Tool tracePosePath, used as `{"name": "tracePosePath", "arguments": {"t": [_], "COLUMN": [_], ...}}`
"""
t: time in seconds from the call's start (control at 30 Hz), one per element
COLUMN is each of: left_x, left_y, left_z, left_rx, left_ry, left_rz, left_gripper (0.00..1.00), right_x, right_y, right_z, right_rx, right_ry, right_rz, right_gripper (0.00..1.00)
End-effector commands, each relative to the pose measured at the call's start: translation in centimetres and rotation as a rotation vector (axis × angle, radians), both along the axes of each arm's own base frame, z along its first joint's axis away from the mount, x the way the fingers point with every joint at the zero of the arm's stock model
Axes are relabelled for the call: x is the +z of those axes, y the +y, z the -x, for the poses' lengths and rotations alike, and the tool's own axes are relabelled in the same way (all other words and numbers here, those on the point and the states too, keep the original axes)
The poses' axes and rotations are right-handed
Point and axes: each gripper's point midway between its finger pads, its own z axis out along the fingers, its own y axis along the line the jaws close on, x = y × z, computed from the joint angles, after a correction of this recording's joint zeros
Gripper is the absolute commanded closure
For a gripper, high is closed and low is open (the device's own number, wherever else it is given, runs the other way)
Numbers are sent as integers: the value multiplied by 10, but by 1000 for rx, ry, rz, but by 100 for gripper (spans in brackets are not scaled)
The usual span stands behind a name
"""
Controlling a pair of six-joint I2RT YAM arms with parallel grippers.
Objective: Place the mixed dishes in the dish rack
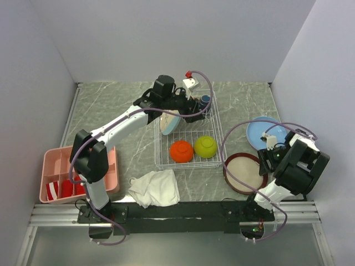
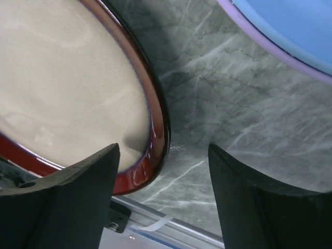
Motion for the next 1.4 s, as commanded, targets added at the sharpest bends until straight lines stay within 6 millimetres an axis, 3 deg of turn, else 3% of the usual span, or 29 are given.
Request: {"name": "tracePosePath", "arguments": {"t": [0.0, 0.23, 0.33, 0.37, 0.5, 0.6, 0.73, 0.87, 0.97, 1.1, 1.13, 1.37], "left_x": [20, 13, 15, 15, 22, 36, 55, 54, 52, 37, 24, -1], "left_y": [-8, -14, -14, -13, -8, -3, -1, -3, -11, -32, -40, -87], "left_z": [-11, -20, -20, -19, -16, -12, 18, 54, 61, 79, 76, 92], "left_rx": [18, 25, 30, 31, 36, 30, -128, -343, -413, -561, -587, -734], "left_ry": [-49, -53, -53, -52, -77, -109, -168, -150, -114, -93, -91, -70], "left_rz": [18, 6, 11, 11, 11, 32, 78, 106, 143, 162, 145, 137], "left_gripper": [21, 21, 21, 21, 20, 19, 17, 18, 18, 20, 20, 26], "right_x": [-1, 0, 1, 4, 23, 50, 101, 141, 160, 160, 152, 153], "right_y": [6, 22, 24, 24, 22, 16, 10, 22, 36, 51, 54, 56], "right_z": [9, 28, 24, 19, 1, -15, -37, -45, -51, -46, -41, -36], "right_rx": [106, 173, 164, 160, 117, 118, 154, 238, 349, 441, 447, 498], "right_ry": [36, 90, 87, 79, 25, -63, -207, -344, -465, -568, -565, -669], "right_rz": [-71, -161, -180, -191, -201, -152, -60, 33, 130, 222, 213, 301], "right_gripper": [27, 43, 62, 72, 99, 100, 100, 100, 100, 100, 100, 100]}}
